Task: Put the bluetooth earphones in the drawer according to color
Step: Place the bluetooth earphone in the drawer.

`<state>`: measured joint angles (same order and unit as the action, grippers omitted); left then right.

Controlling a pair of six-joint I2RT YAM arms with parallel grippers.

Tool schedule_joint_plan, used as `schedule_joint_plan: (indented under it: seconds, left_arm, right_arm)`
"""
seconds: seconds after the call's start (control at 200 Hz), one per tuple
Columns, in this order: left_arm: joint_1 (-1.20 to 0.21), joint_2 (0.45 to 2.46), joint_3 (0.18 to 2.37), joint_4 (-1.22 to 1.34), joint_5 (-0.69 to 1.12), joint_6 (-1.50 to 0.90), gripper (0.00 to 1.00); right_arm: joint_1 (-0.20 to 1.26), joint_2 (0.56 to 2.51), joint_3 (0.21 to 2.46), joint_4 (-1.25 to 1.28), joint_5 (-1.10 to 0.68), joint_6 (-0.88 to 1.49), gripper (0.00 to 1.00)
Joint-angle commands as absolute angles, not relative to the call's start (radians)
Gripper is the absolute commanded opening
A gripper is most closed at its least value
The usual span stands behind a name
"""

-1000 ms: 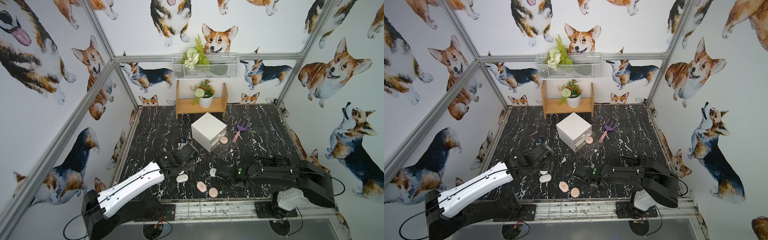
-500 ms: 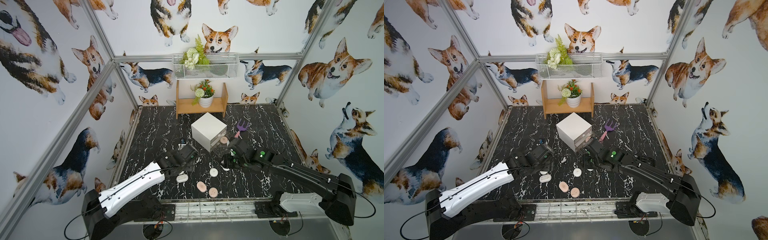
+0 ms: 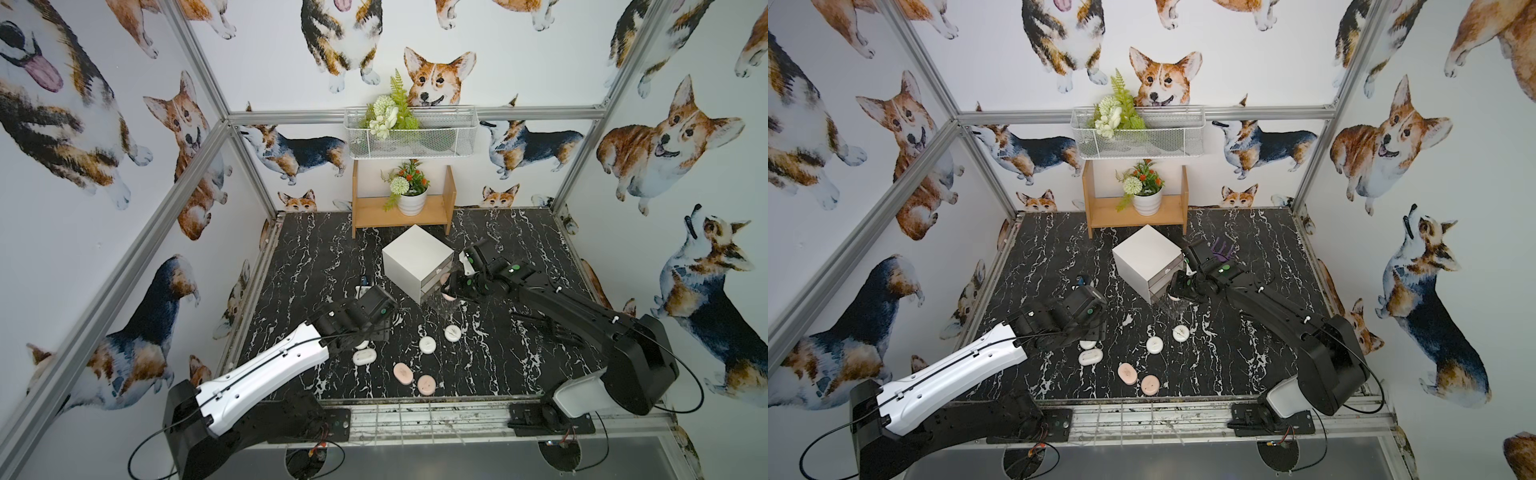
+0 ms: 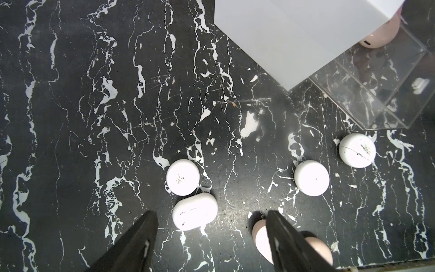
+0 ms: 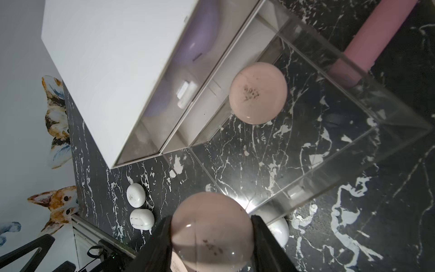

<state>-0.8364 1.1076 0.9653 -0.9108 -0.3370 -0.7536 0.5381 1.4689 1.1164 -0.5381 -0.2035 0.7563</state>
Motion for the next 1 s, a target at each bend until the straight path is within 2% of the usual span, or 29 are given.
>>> schedule_joint_plan:
  seconds: [0.0,0.601,0.996]
  left_arm:
    - [-0.831,1.104,0.963,-0.92,-0.341,-0.75,0.78]
    - [-0.825,1.104,0.947,-0.908,-0.33,-0.747,0.78]
    - [-0.824,1.094,0.93,-0.911,-0.318,-0.755,0.78]
  right_arm:
    - [0.537,1.501,1.13,-0.496,-0.233,0.735,0.42]
    - [0.541,1.656,1.165,-0.451,-0.288,0.719,0.43]
    - [0.555,1.715,1.214,-0.452,-0.284,0.716,0.62]
